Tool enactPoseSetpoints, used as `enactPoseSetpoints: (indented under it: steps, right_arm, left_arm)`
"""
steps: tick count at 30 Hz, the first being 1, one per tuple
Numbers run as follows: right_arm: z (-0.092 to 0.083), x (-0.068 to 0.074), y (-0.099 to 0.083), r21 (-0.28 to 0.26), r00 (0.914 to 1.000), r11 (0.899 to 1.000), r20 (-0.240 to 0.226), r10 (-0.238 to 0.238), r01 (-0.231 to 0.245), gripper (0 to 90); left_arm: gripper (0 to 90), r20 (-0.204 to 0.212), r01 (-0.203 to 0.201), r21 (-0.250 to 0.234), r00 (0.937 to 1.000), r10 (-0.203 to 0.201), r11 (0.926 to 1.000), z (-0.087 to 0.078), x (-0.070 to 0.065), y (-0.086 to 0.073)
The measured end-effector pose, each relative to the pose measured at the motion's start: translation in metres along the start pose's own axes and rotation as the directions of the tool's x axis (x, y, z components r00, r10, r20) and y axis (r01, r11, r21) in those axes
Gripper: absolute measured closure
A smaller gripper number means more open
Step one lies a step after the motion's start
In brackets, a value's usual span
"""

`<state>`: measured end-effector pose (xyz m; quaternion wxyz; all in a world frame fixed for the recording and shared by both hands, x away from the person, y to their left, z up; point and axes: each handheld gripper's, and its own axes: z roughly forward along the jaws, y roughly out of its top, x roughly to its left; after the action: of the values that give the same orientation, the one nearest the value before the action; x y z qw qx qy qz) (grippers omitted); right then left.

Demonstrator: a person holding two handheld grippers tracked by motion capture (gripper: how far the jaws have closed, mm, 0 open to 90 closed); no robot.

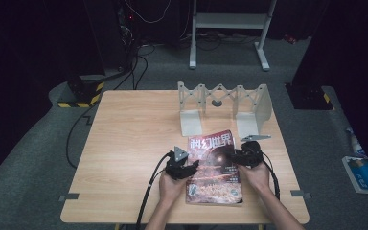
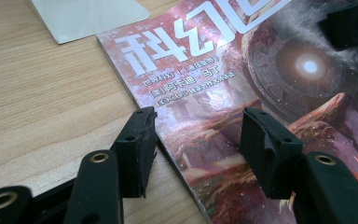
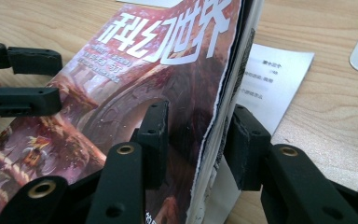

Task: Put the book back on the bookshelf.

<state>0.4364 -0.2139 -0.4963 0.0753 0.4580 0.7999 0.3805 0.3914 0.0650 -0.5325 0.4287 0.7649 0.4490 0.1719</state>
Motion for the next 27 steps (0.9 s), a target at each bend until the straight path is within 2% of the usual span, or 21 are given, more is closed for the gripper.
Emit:
enactPoseSetpoints:
  steps: [5,6,12,15,22,27]
  right_arm:
    - [0.0032,0.0011,0.0015,-0.005,1.0,1.0,-0.004,-0.001,0.001,60.3]
    - [0.0047,0.0014,0.0018,-0.002,0.9998,1.0,-0.007,0.017,-0.017,60.2]
    - [0.0047,0.0039,0.0018,-0.015,1.0,1.0,0.001,0.006,-0.005,63.9]
    - [0.001,0.006,0.003,-0.025,0.9998,1.0,-0.014,-0.015,0.014,69.2]
    - [0.0029,0.0076,0.006,-0.001,0.9997,1.0,-0.011,-0.02,0.02,66.3]
    - [0.0021,0.0092,0.0055,-0.01,0.9993,0.999,-0.002,-0.037,0.037,70.4]
  left_arm:
    - [45.3,-0.001,0.0,-0.001,1.0,0.0,1.0,0.0,-0.0001,0.0]
    - [45.3,-0.001,0.0,-0.001,1.0,0.0,1.0,0.0,-0.0001,0.0]
    - [45.4,0.002,0.0,0.001,1.0,0.0,1.0,-0.0001,0.0002,0.0001]
    - [45.4,0.004,0.003,0.0,1.0,-0.003,1.0,-0.0001,0.0003,0.0001]
    - [45.2,0.004,0.003,0.0,1.0,-0.003,1.0,0.0,0.0003,0.0002]
    - [43.6,0.007,0.002,0.002,1.0,-0.002,1.0,0.0004,0.0007,0.0005]
